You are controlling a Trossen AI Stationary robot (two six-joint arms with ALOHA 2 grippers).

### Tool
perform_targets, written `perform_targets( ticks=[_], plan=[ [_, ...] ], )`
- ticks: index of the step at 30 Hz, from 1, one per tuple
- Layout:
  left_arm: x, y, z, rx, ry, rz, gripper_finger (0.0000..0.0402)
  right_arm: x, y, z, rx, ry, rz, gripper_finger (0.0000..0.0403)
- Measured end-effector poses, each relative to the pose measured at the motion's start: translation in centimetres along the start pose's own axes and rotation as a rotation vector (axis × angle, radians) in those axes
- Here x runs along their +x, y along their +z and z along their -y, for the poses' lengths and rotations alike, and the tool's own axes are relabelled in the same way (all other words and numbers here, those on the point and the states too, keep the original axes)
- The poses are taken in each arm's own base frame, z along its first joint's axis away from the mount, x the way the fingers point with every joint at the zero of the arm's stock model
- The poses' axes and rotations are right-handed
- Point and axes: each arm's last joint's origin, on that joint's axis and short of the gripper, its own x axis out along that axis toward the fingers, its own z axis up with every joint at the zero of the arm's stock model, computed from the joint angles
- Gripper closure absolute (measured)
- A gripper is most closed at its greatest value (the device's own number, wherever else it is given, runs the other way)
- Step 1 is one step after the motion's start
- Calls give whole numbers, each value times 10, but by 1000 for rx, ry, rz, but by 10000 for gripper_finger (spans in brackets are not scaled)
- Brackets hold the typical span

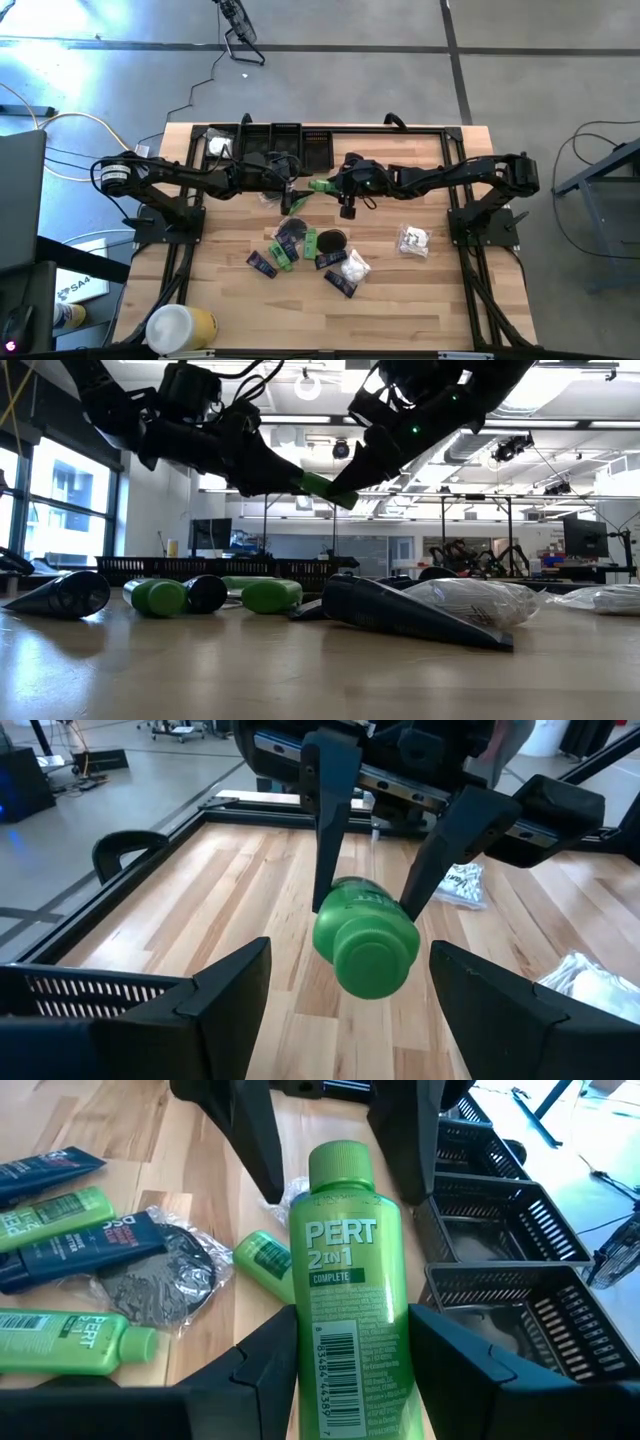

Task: Pick & Place Travel size toiletries
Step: Put the shampoo into the middle right black bin

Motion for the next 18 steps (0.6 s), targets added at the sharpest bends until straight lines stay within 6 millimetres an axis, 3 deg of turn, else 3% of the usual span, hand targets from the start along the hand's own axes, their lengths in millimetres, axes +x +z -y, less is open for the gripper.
perform_targets(
  ticks=[7,18],
  plan=[
    [0,-1,0,0,0,-2,147,0,0,0,0,1,-1,238],
    [0,0,0,0,0,3,255,0,0,0,0,1,-1,238]
  ],
)
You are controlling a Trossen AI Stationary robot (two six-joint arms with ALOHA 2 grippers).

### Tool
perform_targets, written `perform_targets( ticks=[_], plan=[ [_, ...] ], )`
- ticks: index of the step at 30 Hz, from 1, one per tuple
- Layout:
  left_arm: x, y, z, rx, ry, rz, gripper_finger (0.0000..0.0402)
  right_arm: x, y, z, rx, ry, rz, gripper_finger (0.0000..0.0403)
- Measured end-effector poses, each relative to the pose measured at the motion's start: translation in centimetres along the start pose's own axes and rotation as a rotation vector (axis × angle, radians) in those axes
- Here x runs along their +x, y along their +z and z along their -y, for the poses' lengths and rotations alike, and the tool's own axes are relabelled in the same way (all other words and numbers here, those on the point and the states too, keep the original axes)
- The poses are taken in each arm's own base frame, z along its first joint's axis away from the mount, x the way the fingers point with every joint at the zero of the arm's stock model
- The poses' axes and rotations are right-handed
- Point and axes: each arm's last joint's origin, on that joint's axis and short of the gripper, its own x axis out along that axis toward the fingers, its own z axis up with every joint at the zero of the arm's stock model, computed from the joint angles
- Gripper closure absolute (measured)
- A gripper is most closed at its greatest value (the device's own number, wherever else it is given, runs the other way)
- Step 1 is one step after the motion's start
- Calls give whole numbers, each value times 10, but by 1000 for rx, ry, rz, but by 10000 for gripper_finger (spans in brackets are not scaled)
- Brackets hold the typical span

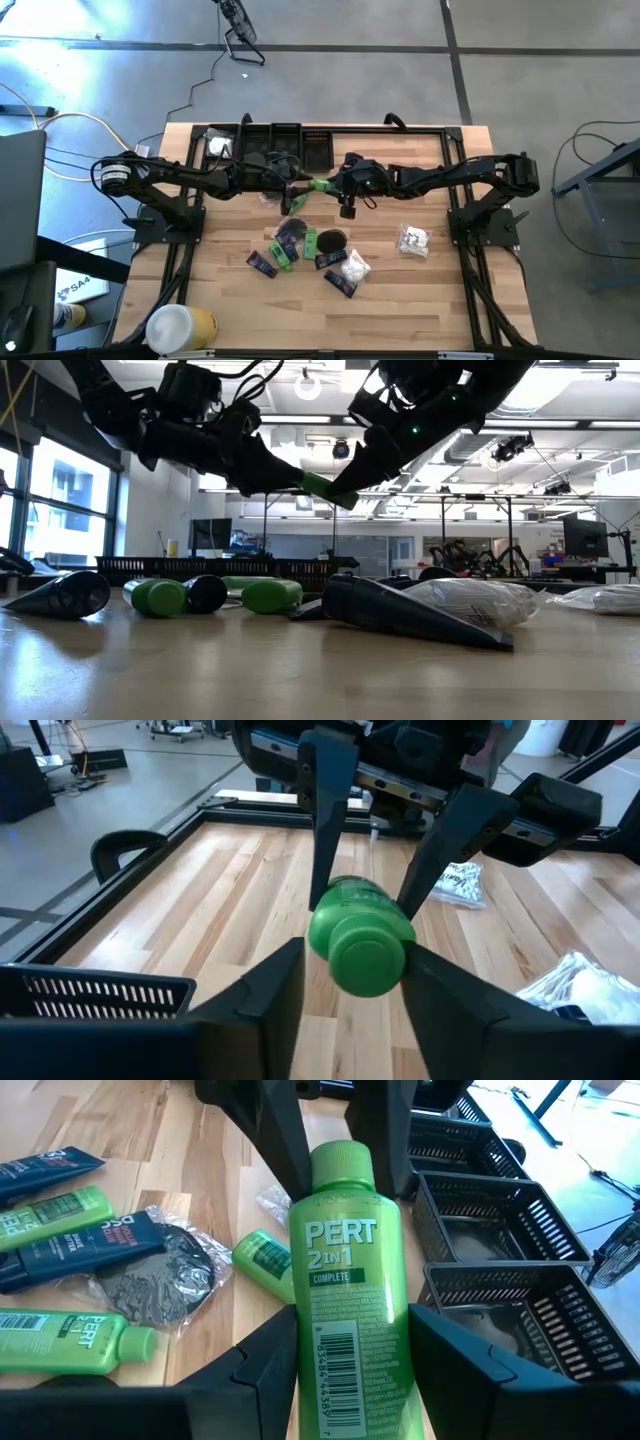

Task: Pick & Place Travel size toiletries
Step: Put the shampoo into the middle right black bin

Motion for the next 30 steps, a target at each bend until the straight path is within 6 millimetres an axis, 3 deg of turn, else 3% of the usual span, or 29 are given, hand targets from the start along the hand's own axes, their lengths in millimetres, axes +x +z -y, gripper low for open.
perform_targets(
  ticks=[10,30],
  plan=[
    [0,0,0,-1,-1,3,303,0,0,0,0,0,-1,238],
    [0,0,0,0,0,1,307,0,0,0,-1,0,-2,238]
  ],
)
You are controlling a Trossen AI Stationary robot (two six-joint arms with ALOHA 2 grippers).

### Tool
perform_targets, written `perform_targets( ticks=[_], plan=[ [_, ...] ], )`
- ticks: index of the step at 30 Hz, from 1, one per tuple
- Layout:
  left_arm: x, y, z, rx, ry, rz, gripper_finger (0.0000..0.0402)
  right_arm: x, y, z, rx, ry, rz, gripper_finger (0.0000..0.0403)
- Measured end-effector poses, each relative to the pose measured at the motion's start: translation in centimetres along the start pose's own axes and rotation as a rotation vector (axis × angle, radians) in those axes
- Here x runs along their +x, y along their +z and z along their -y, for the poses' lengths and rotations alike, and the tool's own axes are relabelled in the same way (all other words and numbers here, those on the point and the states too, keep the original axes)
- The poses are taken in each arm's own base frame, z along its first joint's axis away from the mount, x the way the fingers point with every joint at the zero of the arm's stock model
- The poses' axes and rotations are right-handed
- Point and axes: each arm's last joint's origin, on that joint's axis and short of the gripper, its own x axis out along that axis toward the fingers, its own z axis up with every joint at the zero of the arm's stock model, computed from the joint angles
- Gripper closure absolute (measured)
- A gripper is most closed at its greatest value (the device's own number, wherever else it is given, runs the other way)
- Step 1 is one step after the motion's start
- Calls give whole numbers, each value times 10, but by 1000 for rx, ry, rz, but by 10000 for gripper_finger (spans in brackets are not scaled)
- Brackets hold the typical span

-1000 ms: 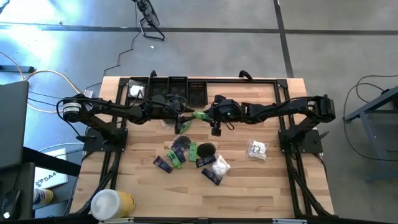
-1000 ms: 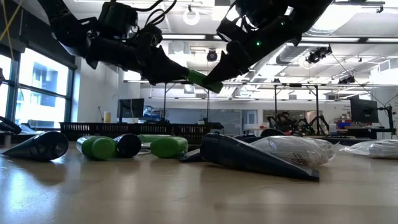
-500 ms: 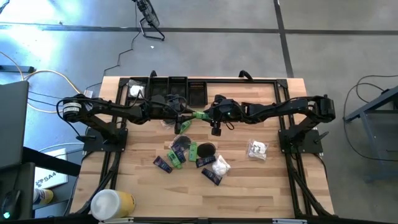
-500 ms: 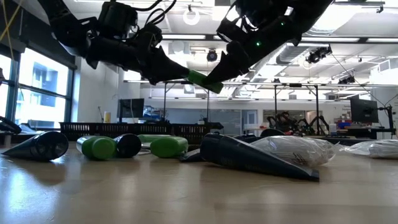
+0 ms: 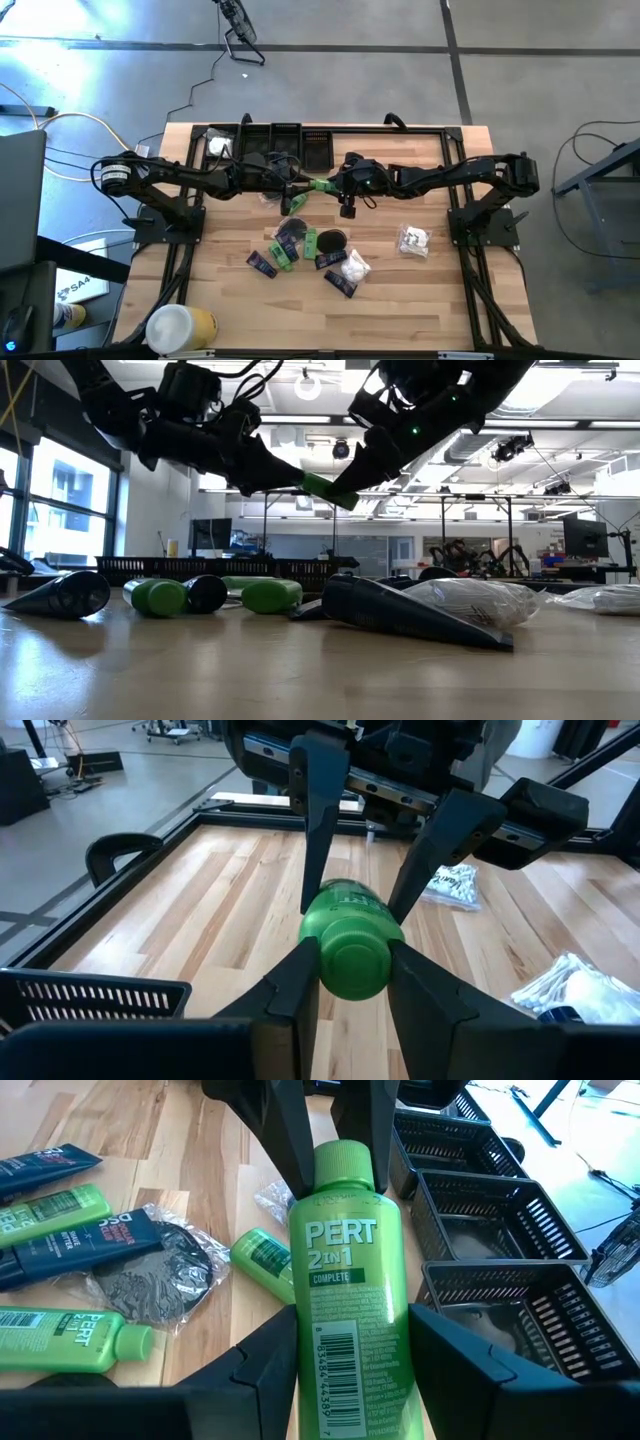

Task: Pick & Place Travel size toiletries
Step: Put the shampoo into the middle right black bin

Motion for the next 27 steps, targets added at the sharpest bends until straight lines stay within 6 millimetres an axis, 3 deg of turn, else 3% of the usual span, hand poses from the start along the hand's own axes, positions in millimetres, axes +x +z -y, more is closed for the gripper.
perform_targets(
  ticks=[6,18,27],
  plan=[
    [0,0,0,2,0,0,308,0,0,0,-28,-1,1,217],
    [0,-1,0,7,4,-3,308,-2,0,-5,-62,-39,-19,100],
    [0,-1,0,7,3,-3,308,-33,14,-15,-94,-118,-32,106]
  ],
)
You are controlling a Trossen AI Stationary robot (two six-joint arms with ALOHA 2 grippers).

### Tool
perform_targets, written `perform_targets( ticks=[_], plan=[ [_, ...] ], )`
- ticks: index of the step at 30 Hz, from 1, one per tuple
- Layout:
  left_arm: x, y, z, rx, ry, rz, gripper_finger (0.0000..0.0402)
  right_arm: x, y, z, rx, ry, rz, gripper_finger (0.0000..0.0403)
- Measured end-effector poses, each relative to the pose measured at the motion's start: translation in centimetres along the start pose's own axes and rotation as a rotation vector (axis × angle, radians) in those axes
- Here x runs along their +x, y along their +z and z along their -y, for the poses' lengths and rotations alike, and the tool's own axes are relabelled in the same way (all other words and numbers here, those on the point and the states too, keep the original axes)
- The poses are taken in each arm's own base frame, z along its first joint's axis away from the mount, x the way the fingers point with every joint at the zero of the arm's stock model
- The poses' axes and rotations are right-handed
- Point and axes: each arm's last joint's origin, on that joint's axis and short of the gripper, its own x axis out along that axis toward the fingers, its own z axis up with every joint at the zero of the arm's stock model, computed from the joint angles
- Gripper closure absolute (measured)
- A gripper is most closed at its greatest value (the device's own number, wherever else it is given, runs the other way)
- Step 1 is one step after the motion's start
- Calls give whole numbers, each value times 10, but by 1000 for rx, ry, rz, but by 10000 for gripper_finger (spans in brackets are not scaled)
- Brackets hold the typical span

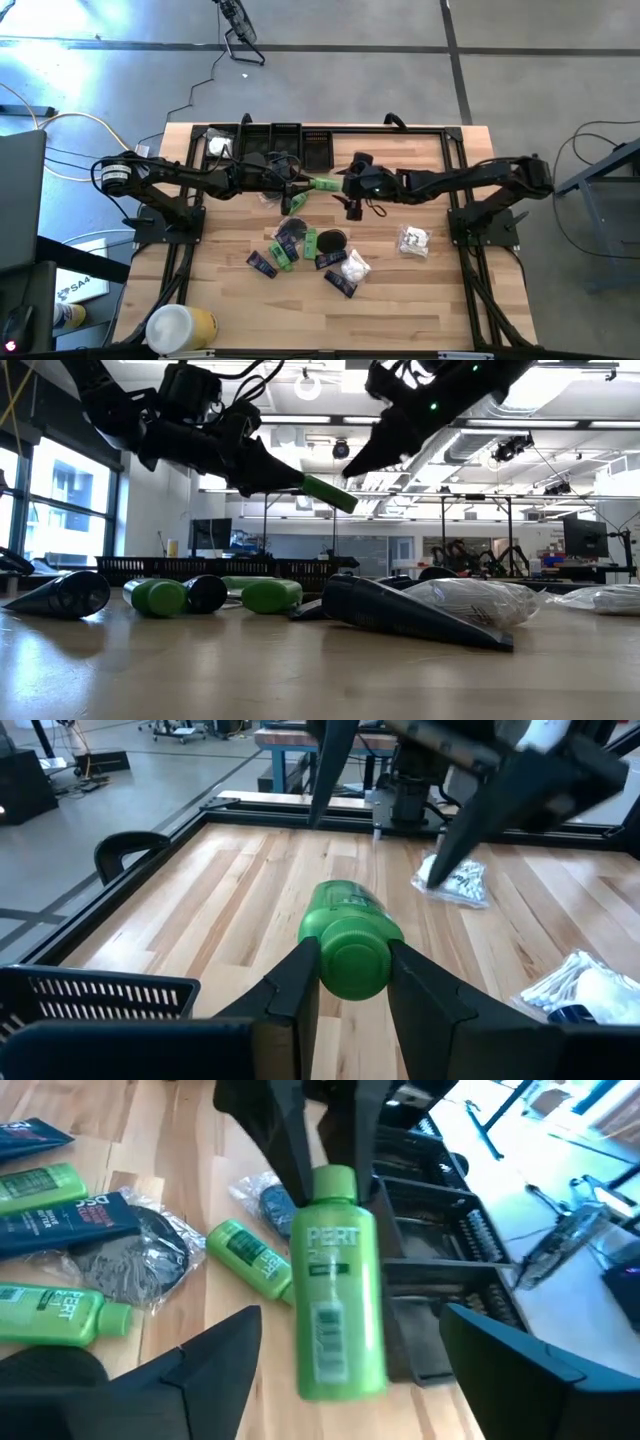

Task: Pick & Place Travel size toiletries
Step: Put the shampoo into the middle right black bin

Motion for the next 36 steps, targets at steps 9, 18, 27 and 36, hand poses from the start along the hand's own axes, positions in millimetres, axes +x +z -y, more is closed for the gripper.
perform_targets(
  ticks=[9,18,27,36],
  plan=[
    [0,0,0,0,1,1,309,-36,2,5,125,2,-60,145],
    [0,0,0,0,1,2,309,-44,-5,1,171,32,-132,211],
    [0,0,0,0,1,2,309,-33,-31,-11,234,120,-54,324],
    [0,0,-3,0,107,0,309,-28,-52,-17,304,112,26,394]
  ],
)
